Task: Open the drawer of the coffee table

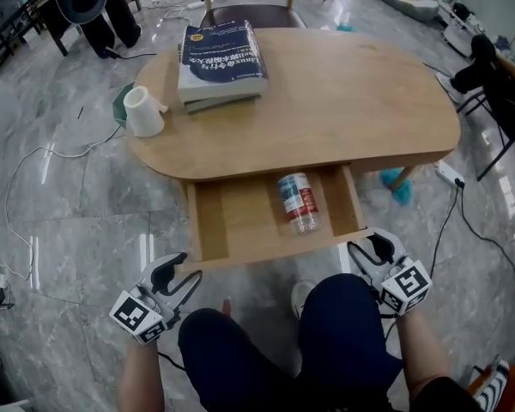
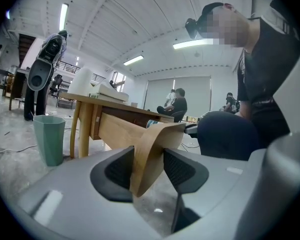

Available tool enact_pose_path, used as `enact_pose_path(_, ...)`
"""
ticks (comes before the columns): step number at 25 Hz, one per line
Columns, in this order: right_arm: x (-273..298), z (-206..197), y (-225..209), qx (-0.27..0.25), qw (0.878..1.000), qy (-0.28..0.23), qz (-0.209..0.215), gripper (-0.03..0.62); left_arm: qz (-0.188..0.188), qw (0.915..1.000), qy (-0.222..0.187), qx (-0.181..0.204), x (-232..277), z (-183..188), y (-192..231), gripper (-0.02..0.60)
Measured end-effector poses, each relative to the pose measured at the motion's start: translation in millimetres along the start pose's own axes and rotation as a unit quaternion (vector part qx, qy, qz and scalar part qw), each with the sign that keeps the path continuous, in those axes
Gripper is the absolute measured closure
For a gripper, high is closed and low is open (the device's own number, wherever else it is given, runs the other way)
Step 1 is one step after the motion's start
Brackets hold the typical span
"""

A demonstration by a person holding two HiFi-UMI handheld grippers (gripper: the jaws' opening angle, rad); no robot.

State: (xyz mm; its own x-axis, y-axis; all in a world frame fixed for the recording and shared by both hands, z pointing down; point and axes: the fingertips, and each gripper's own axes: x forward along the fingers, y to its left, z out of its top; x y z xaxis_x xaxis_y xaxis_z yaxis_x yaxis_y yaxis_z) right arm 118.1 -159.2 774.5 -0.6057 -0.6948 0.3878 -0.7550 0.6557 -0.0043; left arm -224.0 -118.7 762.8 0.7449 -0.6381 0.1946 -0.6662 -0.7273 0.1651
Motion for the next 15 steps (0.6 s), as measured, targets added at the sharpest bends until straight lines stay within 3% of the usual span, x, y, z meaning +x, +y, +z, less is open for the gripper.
enact_pose_path(15, -17, -27, 15, 0.002, 0.999, 0.028, 0.016, 0.413, -0.013, 0.9998, 0.018, 0.001, -9, -19, -20, 0.410)
